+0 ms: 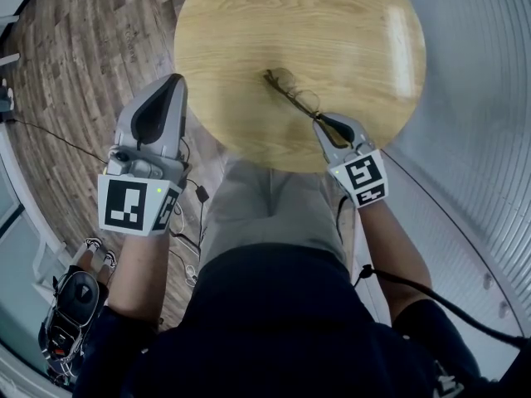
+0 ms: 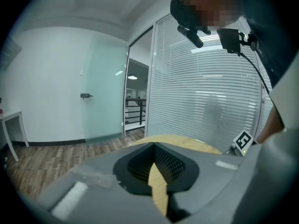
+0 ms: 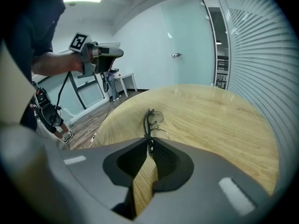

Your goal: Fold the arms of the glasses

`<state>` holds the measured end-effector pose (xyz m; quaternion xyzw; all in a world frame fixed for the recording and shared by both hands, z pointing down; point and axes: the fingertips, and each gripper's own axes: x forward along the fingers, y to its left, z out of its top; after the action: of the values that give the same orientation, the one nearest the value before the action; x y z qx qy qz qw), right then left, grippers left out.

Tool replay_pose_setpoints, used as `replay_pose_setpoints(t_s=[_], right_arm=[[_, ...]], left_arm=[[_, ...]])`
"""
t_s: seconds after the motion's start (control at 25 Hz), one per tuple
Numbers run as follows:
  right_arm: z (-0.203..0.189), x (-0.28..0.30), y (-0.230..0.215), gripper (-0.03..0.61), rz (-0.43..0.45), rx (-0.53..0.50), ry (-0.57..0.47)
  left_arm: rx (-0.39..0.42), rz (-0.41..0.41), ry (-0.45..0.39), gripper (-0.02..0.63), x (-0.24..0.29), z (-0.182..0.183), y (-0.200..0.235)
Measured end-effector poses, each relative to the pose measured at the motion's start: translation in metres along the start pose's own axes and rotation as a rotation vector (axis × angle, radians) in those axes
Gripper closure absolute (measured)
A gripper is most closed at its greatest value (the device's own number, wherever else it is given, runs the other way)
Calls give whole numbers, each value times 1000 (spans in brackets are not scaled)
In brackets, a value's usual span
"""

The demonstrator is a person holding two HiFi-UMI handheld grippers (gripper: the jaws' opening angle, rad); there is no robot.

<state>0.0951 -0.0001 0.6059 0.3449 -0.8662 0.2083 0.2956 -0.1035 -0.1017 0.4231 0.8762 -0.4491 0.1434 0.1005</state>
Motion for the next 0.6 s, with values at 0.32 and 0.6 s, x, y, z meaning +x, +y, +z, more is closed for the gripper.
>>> replay_pose_setpoints(t_s=[0.32, 0.6], right_arm=[[31, -14, 9, 540, 2, -50, -24], [78, -30, 5, 540, 3, -86, -42]], left_arm=[[8, 16, -53, 612, -12, 26, 4], [8, 44, -102, 612, -23, 65, 13]])
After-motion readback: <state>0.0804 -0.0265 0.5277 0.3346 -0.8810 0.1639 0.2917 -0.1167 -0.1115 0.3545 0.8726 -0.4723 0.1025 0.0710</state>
